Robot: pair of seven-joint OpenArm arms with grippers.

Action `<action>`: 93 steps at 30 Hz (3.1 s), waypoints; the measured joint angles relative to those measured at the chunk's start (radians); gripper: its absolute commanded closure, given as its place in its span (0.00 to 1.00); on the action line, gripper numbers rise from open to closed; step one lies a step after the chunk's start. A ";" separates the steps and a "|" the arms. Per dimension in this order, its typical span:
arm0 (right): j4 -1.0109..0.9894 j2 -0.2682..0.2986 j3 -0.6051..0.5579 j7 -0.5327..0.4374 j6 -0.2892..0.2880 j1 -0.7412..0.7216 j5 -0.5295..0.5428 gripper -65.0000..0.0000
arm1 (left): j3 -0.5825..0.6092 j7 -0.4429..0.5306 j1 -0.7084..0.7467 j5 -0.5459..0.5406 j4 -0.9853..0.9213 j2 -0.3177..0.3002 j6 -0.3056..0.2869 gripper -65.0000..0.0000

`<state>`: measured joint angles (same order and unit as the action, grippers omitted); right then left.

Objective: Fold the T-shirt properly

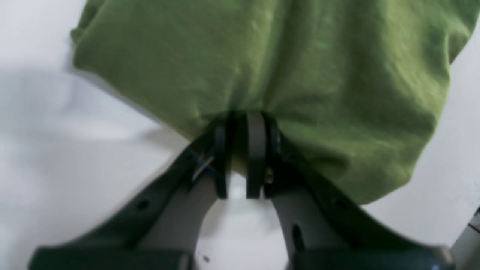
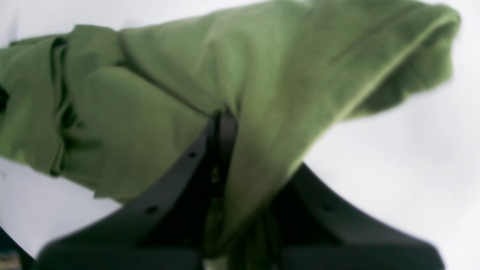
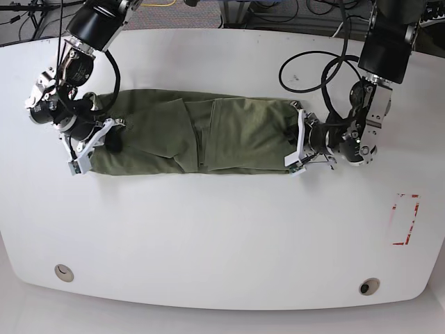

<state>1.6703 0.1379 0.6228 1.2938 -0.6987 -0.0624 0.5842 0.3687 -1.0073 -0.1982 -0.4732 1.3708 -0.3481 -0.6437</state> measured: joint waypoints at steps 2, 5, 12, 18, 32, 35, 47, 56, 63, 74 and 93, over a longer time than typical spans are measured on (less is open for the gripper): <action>0.047 -0.002 -0.028 0.004 0.000 0.014 -0.002 1.00 | 0.001 0.003 -0.001 0.027 0.002 0.021 0.000 0.92; 0.117 -0.001 -0.074 0.001 0.002 0.033 -0.002 1.00 | 0.001 0.003 -0.004 0.069 0.004 0.054 0.003 0.92; 0.224 -0.033 -0.121 0.001 0.002 0.049 0.006 1.00 | 0.002 0.003 -0.008 0.211 0.007 0.153 0.015 0.92; 0.266 -0.063 -0.186 0.013 0.002 0.059 -0.007 1.00 | 0.008 0.003 -0.009 0.310 0.007 0.225 0.026 0.92; 0.266 -0.122 -0.303 0.016 0.001 -0.009 -0.004 0.99 | 0.007 0.034 -0.066 0.352 -0.128 0.352 0.029 0.92; 0.266 -0.130 -0.310 0.007 0.003 -0.025 0.001 0.99 | 0.007 0.036 -0.066 0.345 -0.131 0.356 0.030 0.92; 0.180 -0.138 -0.343 0.001 0.002 -0.037 -0.003 0.99 | 0.007 0.040 -0.066 0.344 -0.134 0.370 0.029 0.92; 0.172 -0.135 -0.343 0.000 0.002 -0.038 -0.004 0.99 | 0.007 0.040 -0.066 0.341 -0.135 0.370 0.026 0.92; 0.172 -0.135 -0.349 0.000 0.002 -0.038 -0.004 0.72 | 0.007 0.041 -0.066 0.341 -0.135 0.370 0.025 0.92; 0.176 -0.104 -0.453 -0.002 0.002 -0.038 0.000 0.07 | 0.010 0.024 -0.064 0.333 -0.113 0.372 0.014 0.67; 0.214 -0.072 -0.451 0.002 0.002 -0.056 0.004 0.07 | -0.183 -0.147 -0.023 0.378 0.059 0.364 0.011 0.63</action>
<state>1.8843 0.0654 0.1722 1.2953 -0.6968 -0.1184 0.5884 0.1852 -1.1542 -0.2214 -0.0952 1.4296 0.0154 -0.6323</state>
